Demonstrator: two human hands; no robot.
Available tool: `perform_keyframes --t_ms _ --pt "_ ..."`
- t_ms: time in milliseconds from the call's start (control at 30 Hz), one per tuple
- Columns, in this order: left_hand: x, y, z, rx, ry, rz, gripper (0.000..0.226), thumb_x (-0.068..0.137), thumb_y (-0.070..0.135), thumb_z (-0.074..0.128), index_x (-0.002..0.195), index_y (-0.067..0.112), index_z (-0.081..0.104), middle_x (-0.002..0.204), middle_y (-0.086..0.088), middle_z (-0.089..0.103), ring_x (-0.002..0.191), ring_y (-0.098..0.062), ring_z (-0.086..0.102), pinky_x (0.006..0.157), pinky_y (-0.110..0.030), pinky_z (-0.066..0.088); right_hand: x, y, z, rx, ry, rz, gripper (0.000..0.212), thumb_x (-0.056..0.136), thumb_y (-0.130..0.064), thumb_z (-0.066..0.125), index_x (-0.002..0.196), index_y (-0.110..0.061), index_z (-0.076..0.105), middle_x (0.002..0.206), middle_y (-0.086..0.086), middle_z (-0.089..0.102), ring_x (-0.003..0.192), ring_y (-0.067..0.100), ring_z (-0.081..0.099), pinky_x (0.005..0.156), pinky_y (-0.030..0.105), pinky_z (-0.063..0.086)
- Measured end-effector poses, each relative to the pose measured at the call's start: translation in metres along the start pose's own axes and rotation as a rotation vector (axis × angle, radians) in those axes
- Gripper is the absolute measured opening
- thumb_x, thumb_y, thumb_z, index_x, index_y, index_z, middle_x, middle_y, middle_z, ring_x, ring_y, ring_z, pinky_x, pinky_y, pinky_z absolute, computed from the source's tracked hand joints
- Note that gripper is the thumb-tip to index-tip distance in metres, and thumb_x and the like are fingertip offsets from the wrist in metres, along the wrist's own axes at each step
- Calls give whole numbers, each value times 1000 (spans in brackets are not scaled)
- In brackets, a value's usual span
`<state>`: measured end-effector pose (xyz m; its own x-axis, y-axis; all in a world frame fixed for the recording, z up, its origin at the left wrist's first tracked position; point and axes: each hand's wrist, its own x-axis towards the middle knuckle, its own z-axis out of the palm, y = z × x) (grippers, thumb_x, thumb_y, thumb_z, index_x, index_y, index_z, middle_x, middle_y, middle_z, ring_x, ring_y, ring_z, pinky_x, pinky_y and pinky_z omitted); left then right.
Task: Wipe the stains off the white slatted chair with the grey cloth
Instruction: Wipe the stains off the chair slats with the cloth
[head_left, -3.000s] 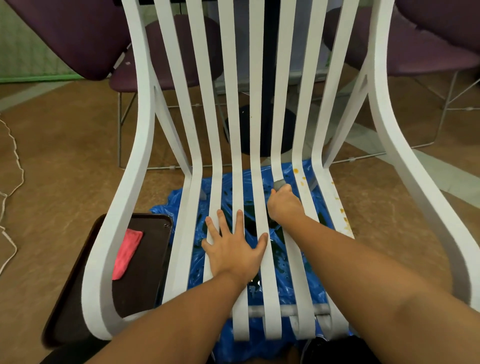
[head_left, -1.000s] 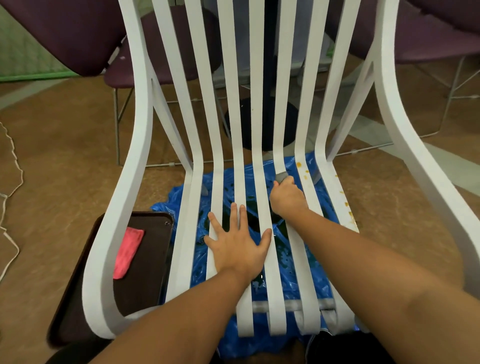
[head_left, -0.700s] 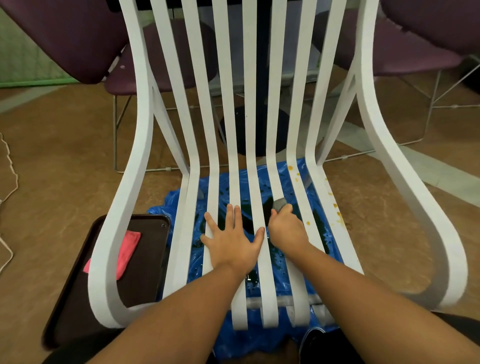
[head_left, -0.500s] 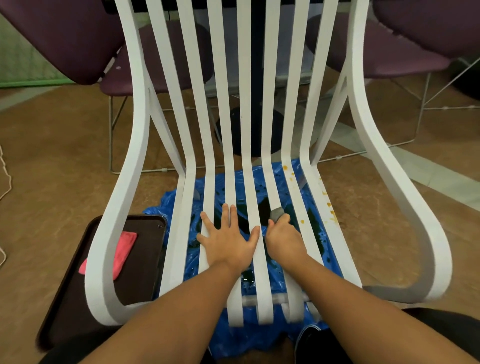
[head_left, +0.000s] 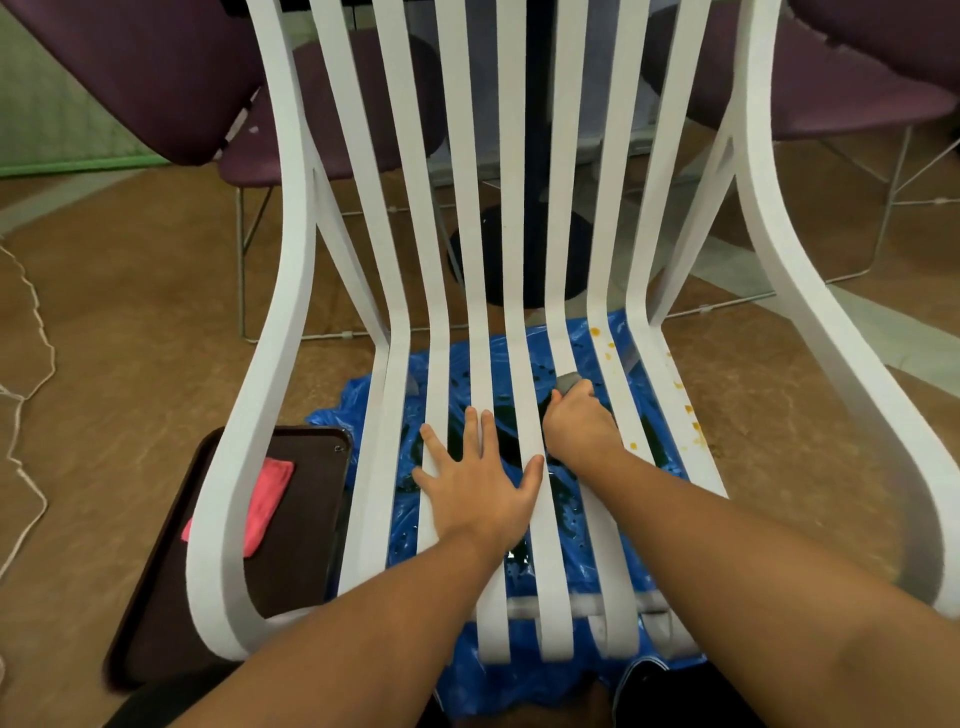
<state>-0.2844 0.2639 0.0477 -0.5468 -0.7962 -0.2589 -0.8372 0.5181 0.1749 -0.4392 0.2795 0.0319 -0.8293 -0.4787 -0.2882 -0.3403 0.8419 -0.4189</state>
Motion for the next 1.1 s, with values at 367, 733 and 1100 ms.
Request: perform_keyframes --t_ms 367,733,1100 --pt "2 -3 4 -21 19 14 91 88 83 9 160 31 -10 168 11 -13 149 -45 -22 114 -68 16 68 -31 -3 33 -10 17 40 106 -41 31 128 -8 38 118 17 62 109 36 61 73 41 41" --pt "4 -4 6 -2 17 13 89 88 83 8 159 33 -14 167 13 -18 149 -43 -24 114 -66 18 110 -53 -4 45 59 14 45 108 -41 26 130 -4 38 118 19 65 108 36 64 69 38 41" --pt "3 -2 4 3 21 5 89 89 83 8 160 33 -11 168 12 -14 150 -43 -22 114 -65 19 108 -53 -7 22 122 -31 54 108 -46 17 148 -10 23 120 19 64 109 35 63 72 41 43"
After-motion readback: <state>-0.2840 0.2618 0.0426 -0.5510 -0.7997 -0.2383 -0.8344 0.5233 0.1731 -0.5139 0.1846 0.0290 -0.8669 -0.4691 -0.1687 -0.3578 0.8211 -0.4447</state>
